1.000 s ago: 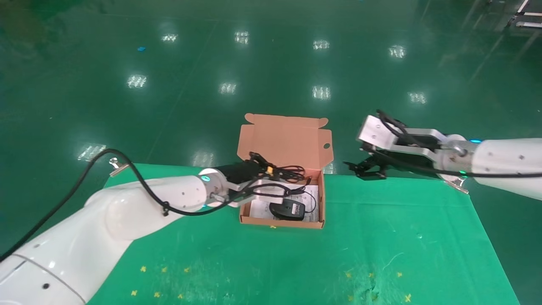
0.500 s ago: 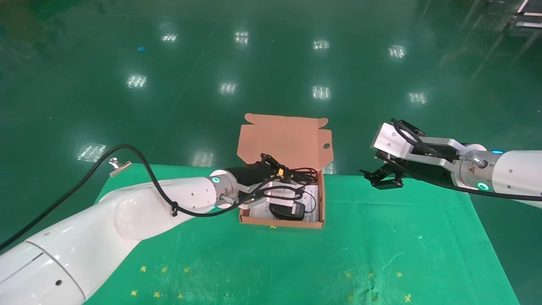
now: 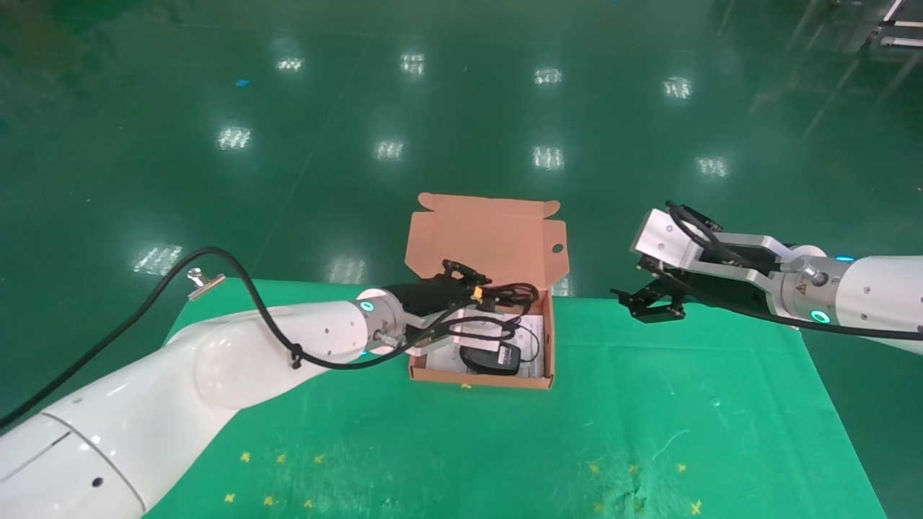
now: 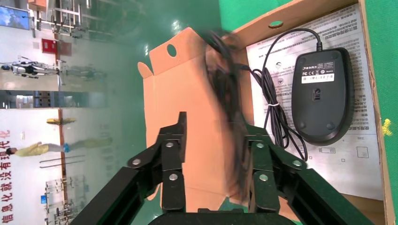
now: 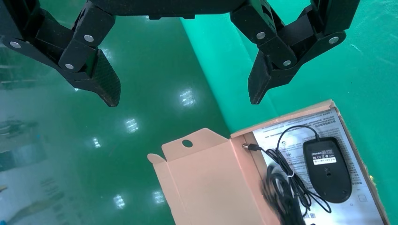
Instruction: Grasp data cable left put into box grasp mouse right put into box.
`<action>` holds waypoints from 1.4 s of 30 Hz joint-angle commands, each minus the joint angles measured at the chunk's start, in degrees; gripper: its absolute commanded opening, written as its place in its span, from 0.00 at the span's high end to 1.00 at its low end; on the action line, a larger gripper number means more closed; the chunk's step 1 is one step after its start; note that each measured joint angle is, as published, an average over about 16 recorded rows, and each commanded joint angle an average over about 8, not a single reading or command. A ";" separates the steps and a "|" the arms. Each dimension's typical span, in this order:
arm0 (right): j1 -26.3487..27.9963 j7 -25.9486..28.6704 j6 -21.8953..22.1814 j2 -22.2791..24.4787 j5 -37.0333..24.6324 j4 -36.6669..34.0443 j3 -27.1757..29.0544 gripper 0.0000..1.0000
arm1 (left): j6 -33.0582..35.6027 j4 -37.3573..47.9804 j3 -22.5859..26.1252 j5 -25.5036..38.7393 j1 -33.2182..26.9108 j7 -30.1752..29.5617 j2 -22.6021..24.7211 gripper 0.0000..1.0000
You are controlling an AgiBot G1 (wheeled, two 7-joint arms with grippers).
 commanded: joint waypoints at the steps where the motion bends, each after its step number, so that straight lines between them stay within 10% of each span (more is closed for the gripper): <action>1: 0.02 -0.04 -0.01 -0.08 0.09 -0.14 0.01 0.00 | 0.16 0.07 -0.19 0.25 0.14 0.01 0.04 0.00; 18: 4.26 -1.64 -3.12 1.00 -2.49 0.95 -0.08 0.00 | -7.29 -1.16 -1.50 -2.01 -6.18 -0.18 -1.18 0.00; 42: -6.54 -7.31 -18.28 4.46 23.41 2.54 12.56 0.00 | 20.56 -13.70 -19.35 -25.05 5.09 -11.90 -18.47 0.00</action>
